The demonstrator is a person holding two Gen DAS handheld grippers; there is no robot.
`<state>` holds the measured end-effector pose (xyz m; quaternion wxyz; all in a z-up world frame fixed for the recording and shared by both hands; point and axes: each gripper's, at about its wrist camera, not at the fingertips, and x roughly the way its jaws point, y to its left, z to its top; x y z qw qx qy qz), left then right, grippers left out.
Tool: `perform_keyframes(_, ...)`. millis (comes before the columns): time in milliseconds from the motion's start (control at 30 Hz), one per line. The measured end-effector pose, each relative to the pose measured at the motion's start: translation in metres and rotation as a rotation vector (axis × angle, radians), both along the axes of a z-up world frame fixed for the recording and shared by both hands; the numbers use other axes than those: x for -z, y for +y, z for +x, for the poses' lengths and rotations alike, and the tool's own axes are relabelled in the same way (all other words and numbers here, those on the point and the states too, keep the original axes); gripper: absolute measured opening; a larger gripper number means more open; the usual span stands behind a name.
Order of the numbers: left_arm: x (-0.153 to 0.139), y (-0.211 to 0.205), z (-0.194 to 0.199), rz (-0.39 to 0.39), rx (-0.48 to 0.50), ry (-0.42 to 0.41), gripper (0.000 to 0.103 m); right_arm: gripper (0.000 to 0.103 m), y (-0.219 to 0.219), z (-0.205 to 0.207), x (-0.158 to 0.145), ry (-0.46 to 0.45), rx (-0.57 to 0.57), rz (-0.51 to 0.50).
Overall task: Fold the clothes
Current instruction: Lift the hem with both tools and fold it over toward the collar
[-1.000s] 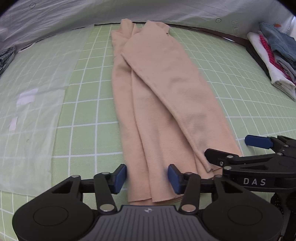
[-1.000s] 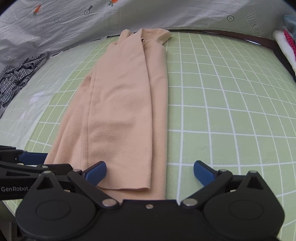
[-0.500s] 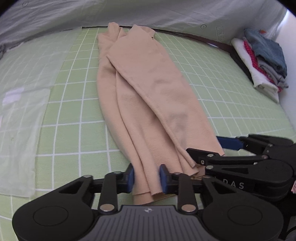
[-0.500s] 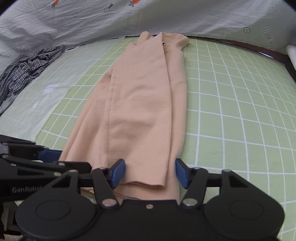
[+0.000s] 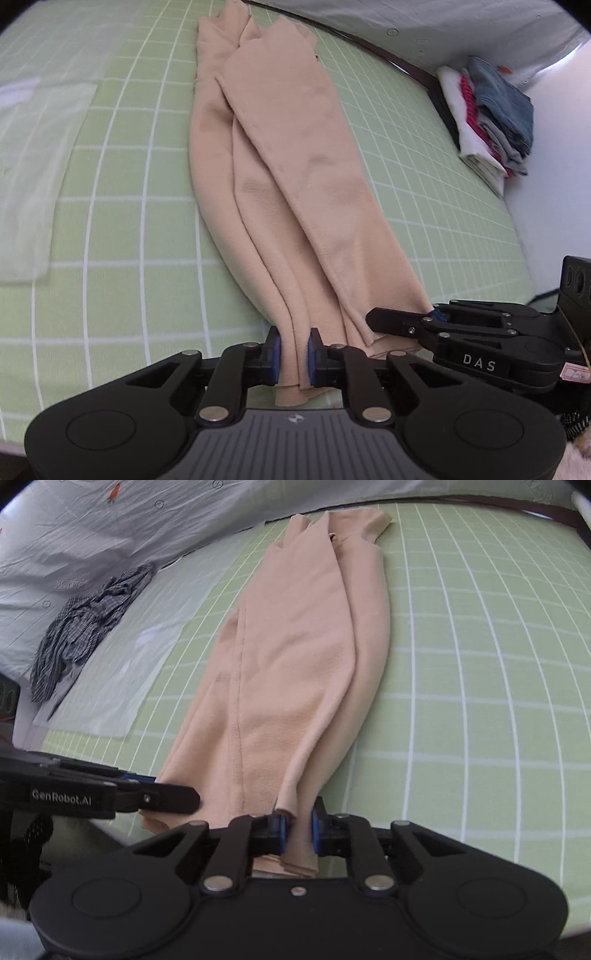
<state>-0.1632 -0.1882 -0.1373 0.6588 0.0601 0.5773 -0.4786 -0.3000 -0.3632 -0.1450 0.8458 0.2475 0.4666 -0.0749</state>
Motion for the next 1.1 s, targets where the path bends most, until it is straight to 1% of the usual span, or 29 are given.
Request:
perform_keyframes(100,-0.01,0.003,0.003,-0.042,-0.001,-0.001,0.015,0.013,-0.002,-0.01,-0.014,-0.06,0.005,0.016)
perform_keyframes(267,-0.045,-0.004,0.013,-0.149,-0.006,-0.037,0.015,0.013,-0.01,-0.009,-0.047,-0.142,-0.002,0.007)
perform_keyframes(367,-0.065,-0.005,0.022,-0.209,-0.038,-0.044,0.015,0.013,-0.017,-0.006,-0.067,-0.201,0.007,-0.005)
perform_keyframes(567,-0.103,-0.01,0.049,-0.335,-0.113,-0.036,0.015,0.013,-0.034,0.016,-0.103,-0.321,0.012,-0.052)
perform_keyframes(700,-0.13,-0.023,0.065,-0.398,-0.118,-0.092,0.015,0.013,-0.055,0.037,-0.122,-0.4,0.011,-0.077)
perform_keyframes(767,-0.141,-0.029,0.076,-0.427,-0.128,-0.104,0.015,0.013,-0.066,0.051,-0.13,-0.435,0.01,-0.094)
perform_keyframes(933,-0.157,-0.057,0.106,-0.468,-0.14,-0.142,0.015,0.013,-0.092,0.087,-0.145,-0.486,0.001,-0.152)
perform_keyframes(1033,-0.156,-0.077,0.131,-0.469,-0.14,-0.158,0.015,0.013,-0.109,0.112,-0.149,-0.5,-0.002,-0.179)
perform_keyframes(1100,-0.152,-0.092,0.148,-0.461,-0.144,-0.163,0.015,0.013,-0.122,0.129,-0.145,-0.494,0.002,-0.179)
